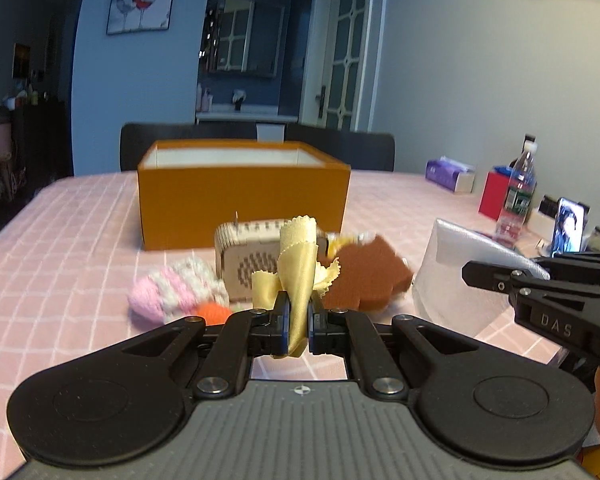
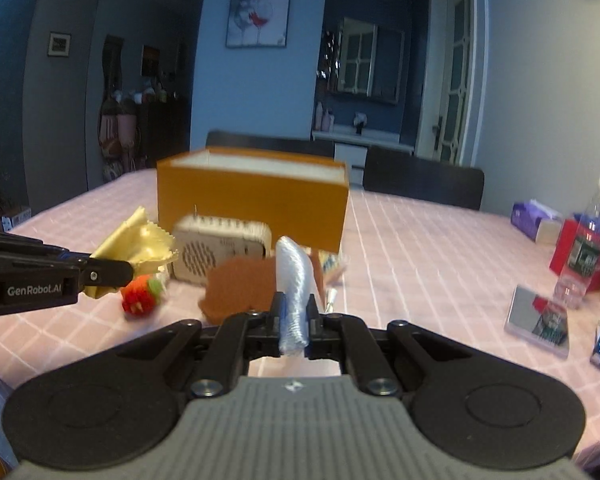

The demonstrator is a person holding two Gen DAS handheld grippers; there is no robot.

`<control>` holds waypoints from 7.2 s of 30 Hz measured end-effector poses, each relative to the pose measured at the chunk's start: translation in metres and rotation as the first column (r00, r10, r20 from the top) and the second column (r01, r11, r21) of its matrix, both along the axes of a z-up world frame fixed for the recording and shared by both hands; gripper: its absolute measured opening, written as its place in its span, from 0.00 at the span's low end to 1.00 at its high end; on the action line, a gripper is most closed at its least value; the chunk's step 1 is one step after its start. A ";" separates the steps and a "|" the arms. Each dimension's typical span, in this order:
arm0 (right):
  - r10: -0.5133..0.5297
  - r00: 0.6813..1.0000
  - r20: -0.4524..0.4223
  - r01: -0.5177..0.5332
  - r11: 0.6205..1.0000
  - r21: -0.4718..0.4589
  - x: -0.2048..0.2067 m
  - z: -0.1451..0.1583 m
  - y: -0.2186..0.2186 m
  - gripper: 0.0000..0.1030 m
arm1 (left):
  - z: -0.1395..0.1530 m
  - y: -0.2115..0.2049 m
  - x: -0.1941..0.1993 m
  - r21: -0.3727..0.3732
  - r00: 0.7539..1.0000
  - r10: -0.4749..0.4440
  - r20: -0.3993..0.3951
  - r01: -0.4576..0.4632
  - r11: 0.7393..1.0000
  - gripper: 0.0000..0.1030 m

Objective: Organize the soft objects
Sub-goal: 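Carry the yellow cloth and mesh bag into the orange box and release, then move both open tools back toward the remaining items on the table, then grasp the orange crocheted fruit with the left tool while the right tool grasps the brown sponge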

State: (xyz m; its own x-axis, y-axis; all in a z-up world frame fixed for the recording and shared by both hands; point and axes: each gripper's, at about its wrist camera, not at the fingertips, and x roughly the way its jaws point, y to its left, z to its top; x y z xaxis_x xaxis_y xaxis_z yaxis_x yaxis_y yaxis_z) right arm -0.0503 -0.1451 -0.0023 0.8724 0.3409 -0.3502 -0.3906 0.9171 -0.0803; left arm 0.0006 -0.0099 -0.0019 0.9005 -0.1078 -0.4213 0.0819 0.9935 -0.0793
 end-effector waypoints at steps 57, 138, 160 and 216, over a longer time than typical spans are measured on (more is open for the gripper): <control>0.167 0.818 -0.550 -0.122 0.985 0.118 0.428 0.067 0.188 0.20 | 0.023 0.106 0.343 0.332 0.915 0.142 -0.377 -0.010 0.943 0.25; -0.092 0.958 -0.272 0.127 0.985 0.113 0.048 -0.064 0.004 0.82 | -0.056 0.045 0.003 -0.170 0.971 0.232 -0.066 -0.240 0.956 0.56; 0.007 0.986 -0.169 -0.011 1.000 -0.021 0.086 -0.058 0.037 0.97 | -0.063 0.034 0.075 -0.046 0.960 0.198 -0.199 -0.211 0.976 0.68; 0.284 0.937 -0.203 -0.314 0.941 -0.129 0.071 -0.071 0.051 0.71 | -0.057 0.026 0.054 -0.061 0.966 0.107 -0.235 -0.125 0.990 0.51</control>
